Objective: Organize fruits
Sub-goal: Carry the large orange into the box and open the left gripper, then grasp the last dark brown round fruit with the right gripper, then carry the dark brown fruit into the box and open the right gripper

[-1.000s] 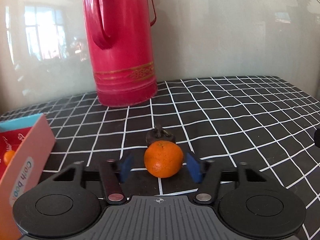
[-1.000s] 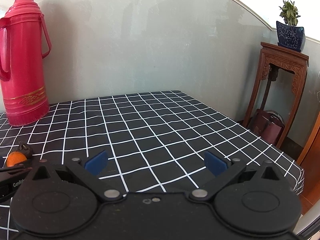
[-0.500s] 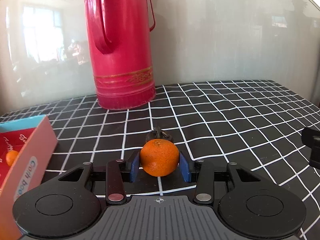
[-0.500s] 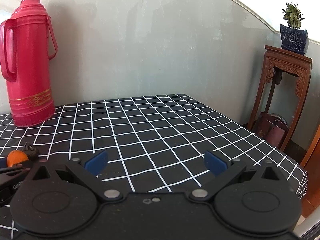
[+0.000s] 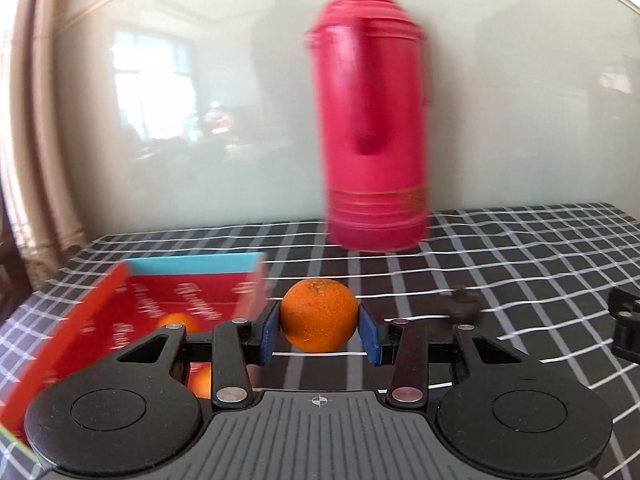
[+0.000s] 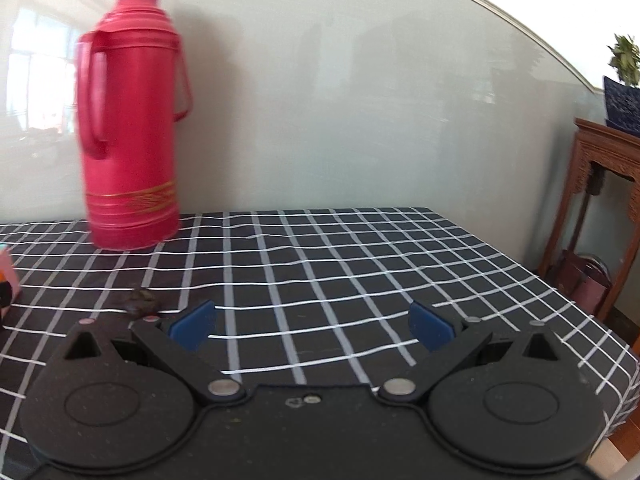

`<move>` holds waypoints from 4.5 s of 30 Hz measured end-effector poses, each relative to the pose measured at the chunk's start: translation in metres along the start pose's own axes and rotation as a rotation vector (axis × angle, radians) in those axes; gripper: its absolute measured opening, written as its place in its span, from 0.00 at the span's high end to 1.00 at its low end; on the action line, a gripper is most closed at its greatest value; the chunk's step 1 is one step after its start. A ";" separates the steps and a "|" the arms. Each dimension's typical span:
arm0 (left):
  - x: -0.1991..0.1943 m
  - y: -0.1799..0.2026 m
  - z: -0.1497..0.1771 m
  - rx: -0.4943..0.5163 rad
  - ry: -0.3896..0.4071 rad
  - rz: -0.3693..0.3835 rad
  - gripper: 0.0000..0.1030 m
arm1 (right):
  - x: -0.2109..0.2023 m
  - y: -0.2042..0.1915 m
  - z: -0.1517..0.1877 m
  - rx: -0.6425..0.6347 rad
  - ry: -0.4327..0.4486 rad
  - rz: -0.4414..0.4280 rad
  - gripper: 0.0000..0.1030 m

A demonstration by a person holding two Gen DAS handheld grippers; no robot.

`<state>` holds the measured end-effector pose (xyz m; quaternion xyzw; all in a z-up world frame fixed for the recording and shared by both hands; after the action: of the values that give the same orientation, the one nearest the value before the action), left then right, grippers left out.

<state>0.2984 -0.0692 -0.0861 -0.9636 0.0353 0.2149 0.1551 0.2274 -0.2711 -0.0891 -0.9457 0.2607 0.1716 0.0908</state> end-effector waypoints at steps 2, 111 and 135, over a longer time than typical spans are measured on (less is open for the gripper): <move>-0.001 -0.022 0.006 -0.020 -0.013 -0.037 0.59 | -0.004 -0.014 0.002 -0.013 0.002 -0.023 0.06; -0.117 -0.297 0.153 -0.431 -0.154 -0.577 0.09 | 0.070 -0.175 0.043 -0.188 -0.272 -0.388 0.72; -0.103 -0.267 0.139 -0.332 -0.174 -0.482 0.09 | -0.101 -0.253 0.058 -0.263 -0.266 -0.734 0.30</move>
<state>0.1848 0.2287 -0.0860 -0.9344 -0.2434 0.2563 0.0444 0.2623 0.0052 -0.0843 -0.9490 -0.1321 0.2804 0.0571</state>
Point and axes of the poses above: each gripper's, at about its wrist camera, not at the fingertips, and x roughly the way its jaws point, y to its right, z to its underside, the point moved 10 cm from there along x, roughly the way its jaws point, and after that the axes turned 11 degrees about x, right-handed, at the moved point
